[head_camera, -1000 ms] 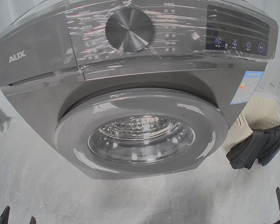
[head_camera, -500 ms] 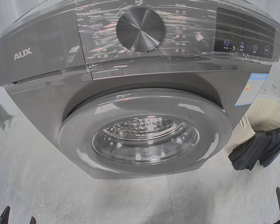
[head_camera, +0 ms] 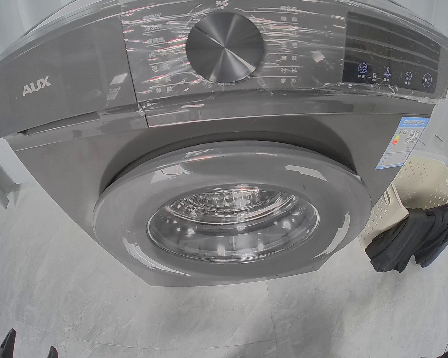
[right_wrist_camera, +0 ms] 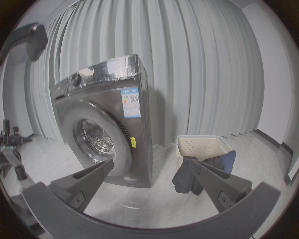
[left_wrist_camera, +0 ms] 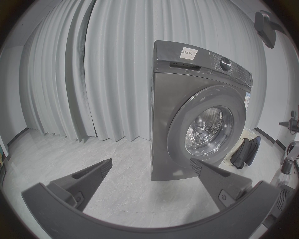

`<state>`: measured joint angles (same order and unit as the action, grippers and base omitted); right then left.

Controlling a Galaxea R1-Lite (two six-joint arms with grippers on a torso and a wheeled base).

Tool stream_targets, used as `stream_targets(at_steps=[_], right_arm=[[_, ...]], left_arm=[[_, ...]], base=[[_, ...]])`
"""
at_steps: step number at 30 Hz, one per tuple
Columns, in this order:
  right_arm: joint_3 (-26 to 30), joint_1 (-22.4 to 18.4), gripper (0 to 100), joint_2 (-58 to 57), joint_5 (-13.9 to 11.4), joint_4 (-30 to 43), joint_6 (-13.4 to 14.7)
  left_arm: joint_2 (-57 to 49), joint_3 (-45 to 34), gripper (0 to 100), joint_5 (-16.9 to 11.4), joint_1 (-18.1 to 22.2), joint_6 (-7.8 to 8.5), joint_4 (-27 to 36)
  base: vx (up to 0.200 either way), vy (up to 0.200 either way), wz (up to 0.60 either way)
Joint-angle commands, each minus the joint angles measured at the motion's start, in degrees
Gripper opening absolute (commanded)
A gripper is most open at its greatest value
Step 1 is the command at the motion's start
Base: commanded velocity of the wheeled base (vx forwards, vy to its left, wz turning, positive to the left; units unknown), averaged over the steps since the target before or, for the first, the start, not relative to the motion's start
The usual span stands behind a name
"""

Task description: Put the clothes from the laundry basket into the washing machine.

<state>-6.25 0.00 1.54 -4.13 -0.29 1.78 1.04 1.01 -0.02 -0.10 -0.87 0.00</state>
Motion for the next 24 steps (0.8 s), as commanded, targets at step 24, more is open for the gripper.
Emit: stream_targets(at_steps=[24], right_arm=[[-17.92,22.94,100,66.32,-6.94,-24.32,7.1]], left_arm=[[-0.95,-0.92,100,-0.15,0.01,0.07,0.0]], base=[[0.0,0.0,0.0]])
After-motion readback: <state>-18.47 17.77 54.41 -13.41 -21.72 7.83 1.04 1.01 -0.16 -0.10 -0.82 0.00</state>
